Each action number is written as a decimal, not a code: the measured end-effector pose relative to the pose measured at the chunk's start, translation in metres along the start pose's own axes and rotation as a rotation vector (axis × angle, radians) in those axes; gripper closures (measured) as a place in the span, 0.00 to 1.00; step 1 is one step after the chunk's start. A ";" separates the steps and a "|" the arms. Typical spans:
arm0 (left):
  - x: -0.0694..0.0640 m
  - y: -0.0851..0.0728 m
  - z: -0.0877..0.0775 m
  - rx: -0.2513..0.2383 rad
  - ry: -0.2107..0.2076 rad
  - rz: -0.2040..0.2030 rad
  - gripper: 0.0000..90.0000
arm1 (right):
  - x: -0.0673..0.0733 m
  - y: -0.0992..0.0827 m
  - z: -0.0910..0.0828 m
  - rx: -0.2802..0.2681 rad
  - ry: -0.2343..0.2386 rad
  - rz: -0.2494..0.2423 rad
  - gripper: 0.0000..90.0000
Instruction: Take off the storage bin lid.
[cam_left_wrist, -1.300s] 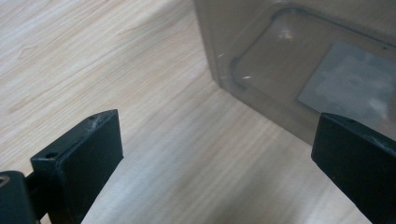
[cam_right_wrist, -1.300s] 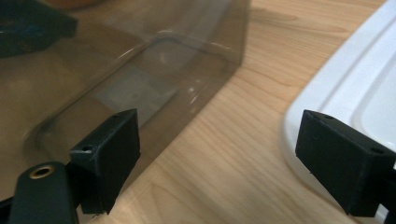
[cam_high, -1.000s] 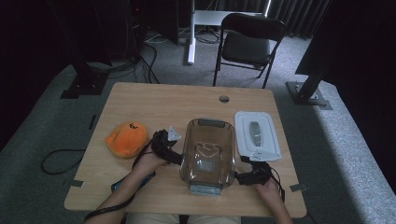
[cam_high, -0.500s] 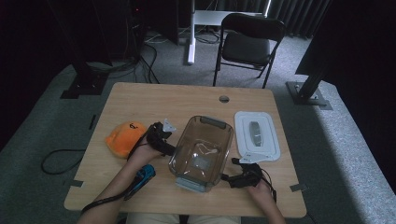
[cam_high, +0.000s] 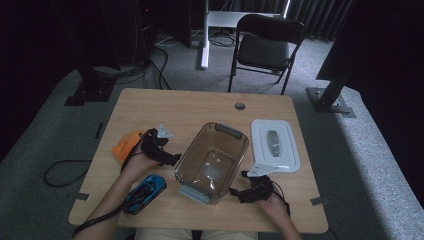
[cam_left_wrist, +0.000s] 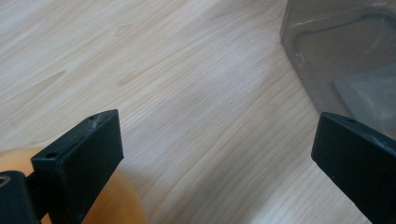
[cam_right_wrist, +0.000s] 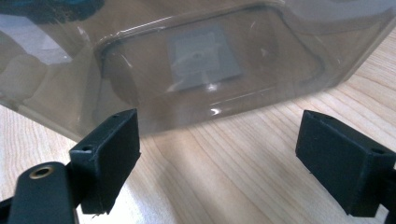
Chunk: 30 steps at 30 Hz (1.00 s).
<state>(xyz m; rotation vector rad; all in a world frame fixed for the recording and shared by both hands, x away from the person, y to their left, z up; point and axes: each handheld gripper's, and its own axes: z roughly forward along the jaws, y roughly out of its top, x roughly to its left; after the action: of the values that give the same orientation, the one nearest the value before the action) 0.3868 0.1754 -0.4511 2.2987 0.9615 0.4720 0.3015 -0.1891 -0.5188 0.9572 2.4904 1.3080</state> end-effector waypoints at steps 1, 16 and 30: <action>0.002 -0.001 -0.002 -0.003 0.000 -0.001 0.03 | 0.000 -0.001 -0.002 0.002 -0.003 -0.001 0.15; 0.032 -0.026 -0.046 -0.062 0.053 -0.077 0.05 | -0.017 -0.029 -0.036 0.016 -0.129 0.026 0.15; 0.061 -0.070 -0.064 -0.044 0.115 -0.191 0.03 | -0.022 -0.046 -0.053 0.063 -0.183 0.051 0.15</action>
<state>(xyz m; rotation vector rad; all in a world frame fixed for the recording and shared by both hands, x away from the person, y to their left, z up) 0.3583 0.2841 -0.4417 2.1332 1.2015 0.5424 0.2754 -0.2573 -0.5266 1.1084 2.3947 1.1065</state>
